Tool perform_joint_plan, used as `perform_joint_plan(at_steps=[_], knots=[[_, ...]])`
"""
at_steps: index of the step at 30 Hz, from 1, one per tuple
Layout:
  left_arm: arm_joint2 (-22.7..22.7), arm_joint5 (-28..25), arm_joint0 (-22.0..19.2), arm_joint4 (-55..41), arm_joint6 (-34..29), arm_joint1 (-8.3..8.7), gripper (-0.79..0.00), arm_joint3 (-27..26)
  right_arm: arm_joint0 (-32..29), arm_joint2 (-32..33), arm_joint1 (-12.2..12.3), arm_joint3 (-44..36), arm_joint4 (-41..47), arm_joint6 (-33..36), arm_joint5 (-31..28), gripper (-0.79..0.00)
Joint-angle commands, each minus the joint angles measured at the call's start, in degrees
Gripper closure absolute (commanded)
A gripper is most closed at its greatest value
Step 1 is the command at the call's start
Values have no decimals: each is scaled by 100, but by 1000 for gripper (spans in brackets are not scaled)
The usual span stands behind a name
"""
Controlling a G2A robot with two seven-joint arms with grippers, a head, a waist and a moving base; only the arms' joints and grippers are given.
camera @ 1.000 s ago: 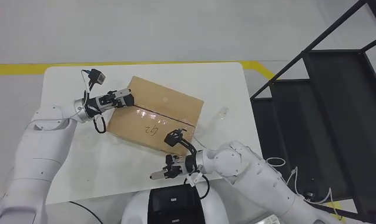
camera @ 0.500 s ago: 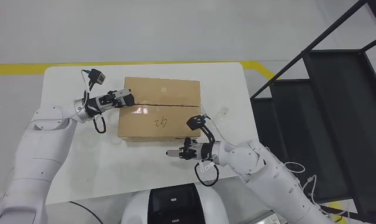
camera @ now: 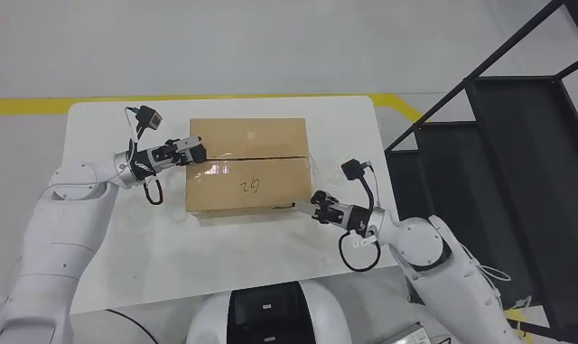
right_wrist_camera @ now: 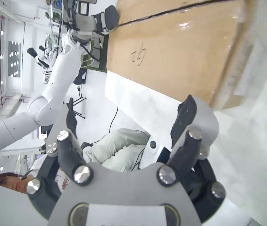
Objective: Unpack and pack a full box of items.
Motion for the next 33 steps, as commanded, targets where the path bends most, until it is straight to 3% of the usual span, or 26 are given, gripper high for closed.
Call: perform_joint_plan(at_steps=[1,7,18,33], knots=[[0,0,0,0,0,0,-785,0,-8,21,5,140,-36,-11,74,-785],[0,0,0,0,0,0,-785,0,146,-83,-17,740,-14,-132,211,-785],[0,0,0,0,0,0,-785,0,1394,-1038,-250,2560,319,-376,-223,-785],[0,0,0,0,0,0,-785,0,2079,-1394,-472,3660,658,-1228,-1450,-785]])
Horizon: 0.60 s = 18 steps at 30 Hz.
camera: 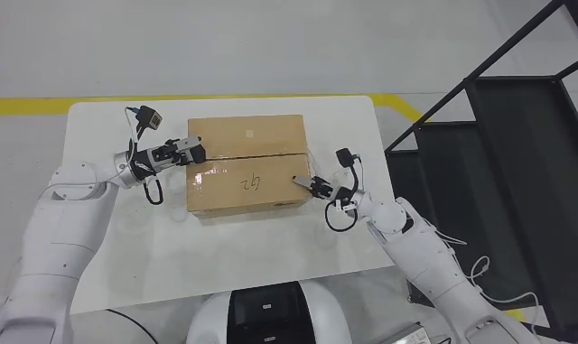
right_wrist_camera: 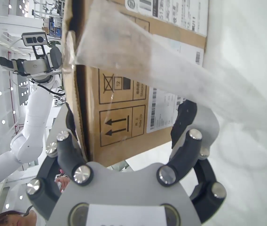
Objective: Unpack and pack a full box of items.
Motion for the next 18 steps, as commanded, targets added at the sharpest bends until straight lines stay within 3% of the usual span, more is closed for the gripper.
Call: perform_joint_plan(at_steps=[1,18], knots=[[0,0,0,0,0,0,-785,0,-2,61,-1,14,22,-128,-159,-785],[0,0,0,0,0,0,-785,0,-109,543,17,-199,492,-388,-952,-785]])
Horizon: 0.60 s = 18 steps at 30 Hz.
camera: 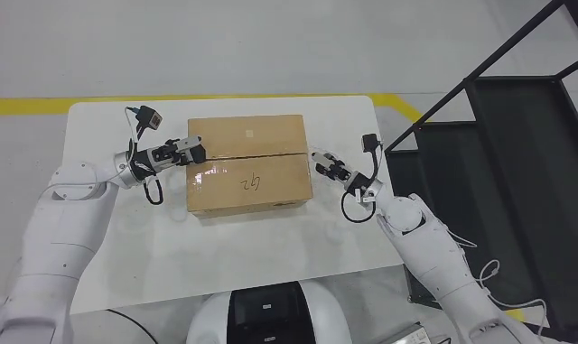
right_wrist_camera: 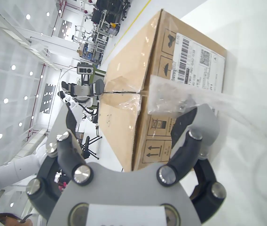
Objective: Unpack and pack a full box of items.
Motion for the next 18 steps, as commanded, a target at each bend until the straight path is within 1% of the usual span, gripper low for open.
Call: perform_joint_plan(at_steps=[1,5,9,18], knots=[[0,0,0,0,0,0,-785,0,47,-6,-12,8,11,-32,-8,-785],[0,0,0,0,0,0,-785,0,158,-26,-46,58,68,-148,-89,-785],[0,0,0,0,0,0,-785,0,212,10,-59,27,-67,-295,-205,-785],[2,12,14,13,35,-1,-785,-13,-19,195,-26,-583,-414,-358,-269,-785]])
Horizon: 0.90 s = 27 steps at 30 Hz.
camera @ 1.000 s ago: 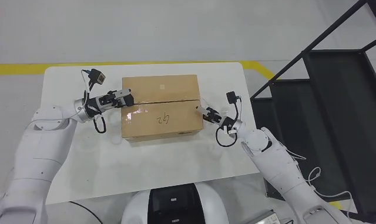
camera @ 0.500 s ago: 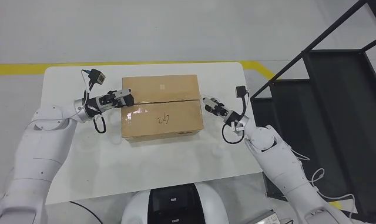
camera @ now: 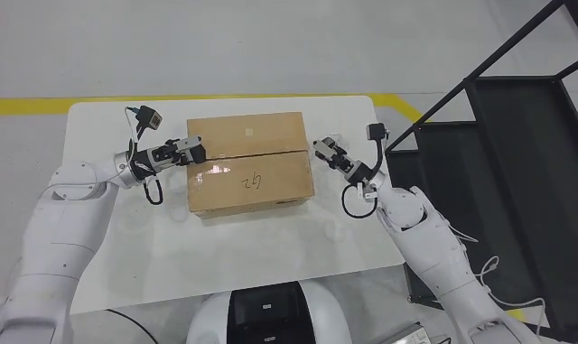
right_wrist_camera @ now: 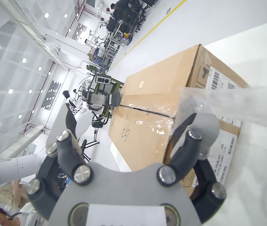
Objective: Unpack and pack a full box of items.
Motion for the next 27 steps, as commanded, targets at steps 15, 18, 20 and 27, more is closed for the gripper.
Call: perform_joint_plan(at_steps=[15,18,20,27], knots=[[-103,174,382,656,393,89,-785,-630,271,-319,-69,-95,-677,186,435,-785],[-113,183,398,649,390,94,-785,-653,309,-366,-80,-129,-899,147,470,-785],[-122,182,402,645,381,99,-785,-660,315,-391,-80,-188,-1084,168,564,-785],[-143,170,410,596,361,106,-785,-659,345,-482,-69,-395,-1604,497,928,-785]])
